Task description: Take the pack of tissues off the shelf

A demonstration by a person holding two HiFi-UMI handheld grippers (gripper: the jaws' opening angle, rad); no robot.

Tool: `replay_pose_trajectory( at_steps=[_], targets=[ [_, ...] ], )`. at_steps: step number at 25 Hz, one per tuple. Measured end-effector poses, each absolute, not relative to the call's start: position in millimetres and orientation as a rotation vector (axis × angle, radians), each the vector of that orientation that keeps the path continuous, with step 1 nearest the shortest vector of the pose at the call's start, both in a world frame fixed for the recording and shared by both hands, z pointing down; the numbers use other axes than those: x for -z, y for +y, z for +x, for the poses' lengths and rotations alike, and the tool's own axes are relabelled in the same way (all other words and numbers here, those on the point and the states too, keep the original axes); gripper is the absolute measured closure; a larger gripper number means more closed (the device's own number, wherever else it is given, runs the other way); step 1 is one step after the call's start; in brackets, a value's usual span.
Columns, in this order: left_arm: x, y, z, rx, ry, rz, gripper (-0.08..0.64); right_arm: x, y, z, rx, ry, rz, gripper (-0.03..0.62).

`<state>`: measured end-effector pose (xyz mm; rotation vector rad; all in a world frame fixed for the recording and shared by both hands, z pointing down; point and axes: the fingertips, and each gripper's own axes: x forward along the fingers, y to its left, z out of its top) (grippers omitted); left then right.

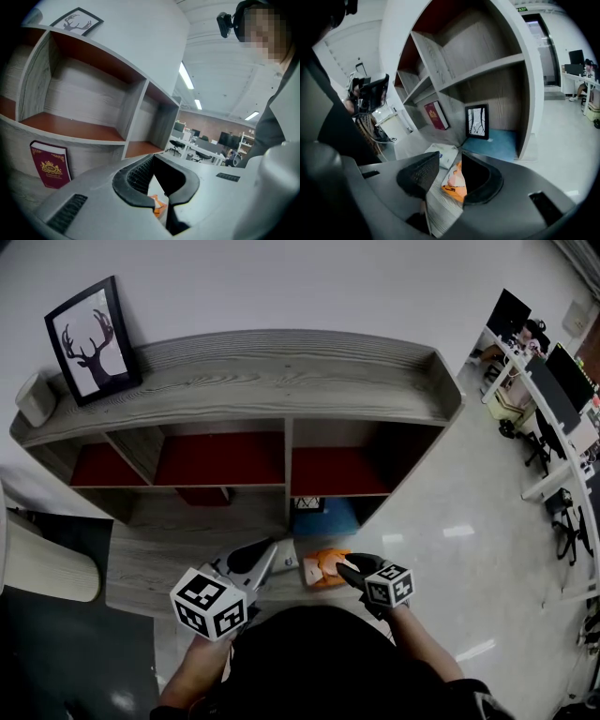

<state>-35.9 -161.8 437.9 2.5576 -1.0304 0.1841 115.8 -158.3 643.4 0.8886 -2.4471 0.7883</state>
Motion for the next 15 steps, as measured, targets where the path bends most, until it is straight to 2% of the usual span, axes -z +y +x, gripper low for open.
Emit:
replay_pose_trajectory(
  at_steps=[6,15],
  targets=[
    [-436,-163,-39,-0.175,-1.038,2.565,0.545,-579,-188,129,-0.649,-2.552,0.991,0.482],
    [-419,-158,-31,-0.17,-1.045,2.623,0.545,-492,-175,94,-0.451,-2.73,0.877,0.483]
  ],
)
